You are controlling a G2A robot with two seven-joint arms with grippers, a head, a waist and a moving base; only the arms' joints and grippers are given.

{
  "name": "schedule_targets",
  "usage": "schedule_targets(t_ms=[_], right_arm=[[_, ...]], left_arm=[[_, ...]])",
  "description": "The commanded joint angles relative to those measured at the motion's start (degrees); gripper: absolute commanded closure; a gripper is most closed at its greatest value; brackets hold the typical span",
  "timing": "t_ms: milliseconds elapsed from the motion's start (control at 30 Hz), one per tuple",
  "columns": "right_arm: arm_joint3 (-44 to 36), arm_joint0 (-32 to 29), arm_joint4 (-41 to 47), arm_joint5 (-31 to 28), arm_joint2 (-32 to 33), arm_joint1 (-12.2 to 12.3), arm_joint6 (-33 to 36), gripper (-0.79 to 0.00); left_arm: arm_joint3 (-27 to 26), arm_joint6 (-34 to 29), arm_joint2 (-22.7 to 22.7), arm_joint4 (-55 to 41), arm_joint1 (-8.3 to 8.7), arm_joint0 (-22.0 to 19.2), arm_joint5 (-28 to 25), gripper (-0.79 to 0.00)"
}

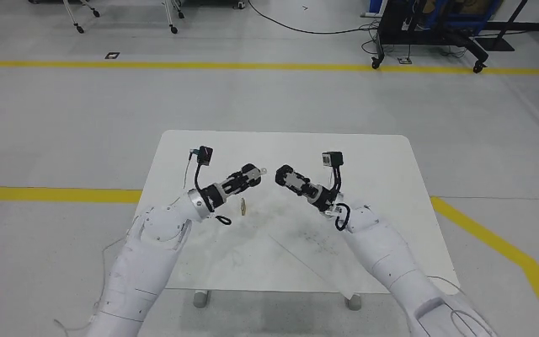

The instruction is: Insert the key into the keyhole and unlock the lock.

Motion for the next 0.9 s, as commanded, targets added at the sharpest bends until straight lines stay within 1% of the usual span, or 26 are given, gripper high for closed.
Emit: schedule_targets(t_ms=[0, 100, 167, 200, 267, 300, 333, 400, 433, 500, 533, 567, 600, 700, 833, 867], right_arm=[[0.65, 0.67, -12.03, 1.28, 1.09, 0.93, 3.94, -0.785], [0.78, 0.71, -10.07, 3.78, 2.5, 2.23, 9.96, -0.785], [0.38, 0.46, -7.15, 5.36, 3.37, 3.0, 14.16, -0.785], [-0.19, -0.04, -3.72, 6.32, 3.44, 3.21, 16.79, -0.748], [-2.0, -0.76, 4.66, 9.63, 3.7, 3.71, 22.26, -0.597], [-3.19, -1.14, 7.88, 11.8, 3.7, 4.03, 24.43, -0.536], [-4.31, -1.54, 10.84, 13.6, 3.83, 4.37, 26.23, -0.526], [-5.81, -2.37, 15.42, 16.08, 4.29, 5.03, 28.72, -0.409], [-6.39, -2.65, 16.79, 16.98, 4.42, 5.32, 29.61, -0.366], [-7.25, -3.07, 18.1, 18.16, 4.25, 5.78, 30.8, -0.348], [-7.48, -3.21, 18.16, 18.51, 3.98, 5.95, 31.15, -0.323], [-7.73, -3.3, 18.17, 18.73, 3.65, 6.09, 31.36, -0.32], [-7.89, -3.37, 18.34, 18.98, 3.3, 6.21, 31.61, -0.283], [-8.23, -3.3, 18.56, 19.48, 2.33, 6.57, 32.12, -0.209], [-8.79, -3.19, 18.99, 19.82, 1.18, 7.06, 32.45, -0.163], [-8.88, -3.17, 19.11, 19.8, 0.95, 7.18, 32.43, -0.163]], left_arm=[[0.04, -5.22, 0.13, -0.27, 0.32, -0.38, -0.04, 0.0], [-0.38, -11.75, 1.45, -1.59, 0.55, -0.5, -0.65, 0.0], [-0.13, -15.66, 2.26, -1.71, 0.73, -0.86, -0.66, 0.0], [0.02, -17.01, 2.59, -1.12, 0.84, -1.13, -0.8, 0.0], [0.26, -17.38, 2.88, 0.56, 1.0, -1.47, -1.81, 0.0], [0.24, -17.47, 3.11, 0.69, 1.03, -1.47, -2.39, 0.0], [0.18, -17.64, 3.39, 0.57, 1.04, -1.43, -2.9, 0.0], [0.23, -17.78, 3.8, 0.6, 1.09, -1.49, -3.36, 0.0], [0.32, -18.07, 4.14, 1.04, 1.13, -1.54, -3.4, 0.0], [0.5, -18.06, 4.63, 2.02, 1.2, -1.78, -3.45, 0.0], [0.62, -17.84, 4.84, 2.38, 1.22, -1.87, -3.42, 0.0], [0.69, -17.71, 5.06, 2.58, 1.24, -1.95, -3.42, 0.0], [0.76, -17.56, 5.21, 2.59, 1.26, -2.03, -3.44, 0.0], [0.92, -17.56, 5.53, 2.55, 1.35, -2.27, -3.41, 0.0], [1.02, -17.43, 5.8, 2.63, 1.51, -2.49, -3.45, 0.0], [1.04, -17.36, 5.85, 2.65, 1.55, -2.52, -3.46, 0.0]])
